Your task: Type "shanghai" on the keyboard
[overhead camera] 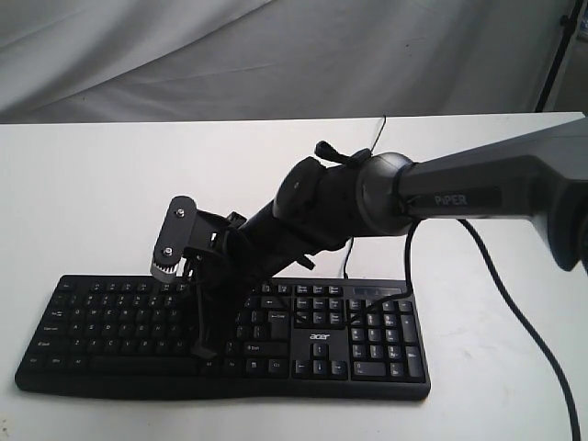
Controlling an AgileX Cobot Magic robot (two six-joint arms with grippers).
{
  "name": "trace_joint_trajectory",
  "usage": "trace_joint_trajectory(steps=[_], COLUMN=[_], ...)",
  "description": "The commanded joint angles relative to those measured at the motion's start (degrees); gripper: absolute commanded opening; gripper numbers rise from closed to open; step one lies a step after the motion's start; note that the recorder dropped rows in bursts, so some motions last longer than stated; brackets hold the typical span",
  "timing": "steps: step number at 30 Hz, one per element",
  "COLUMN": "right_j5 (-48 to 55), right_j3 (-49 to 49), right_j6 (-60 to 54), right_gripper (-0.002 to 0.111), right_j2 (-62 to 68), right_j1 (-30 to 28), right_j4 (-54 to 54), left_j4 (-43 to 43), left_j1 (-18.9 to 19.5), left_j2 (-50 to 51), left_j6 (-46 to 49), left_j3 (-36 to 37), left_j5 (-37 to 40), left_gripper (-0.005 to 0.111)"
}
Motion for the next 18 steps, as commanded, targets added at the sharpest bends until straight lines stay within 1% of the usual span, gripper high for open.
trace_joint_trajectory(steps=[1, 9, 18], right_j5=[0.35, -0.02, 1.96], right_j3=[0.34, 0.34, 0.34], right_j6=[-0.95, -2.50, -2.38], right_gripper=[0.000, 0.000, 0.000], right_j2=[-0.50, 1.69, -2.57], right_j1=[0.03, 0.03, 0.03], right_j4=[0.02, 1.10, 0.98], left_j4=[-0.23, -0.23, -0.23], left_j1=[-0.23, -0.23, -0.23], left_j2=[0.18, 0.18, 0.18], left_j6=[-0.07, -0.07, -0.07], left_j3=[0.03, 0.03, 0.03], left_j5=[-0.14, -0.14, -0.14], left_gripper=[0.001, 0.001, 0.001])
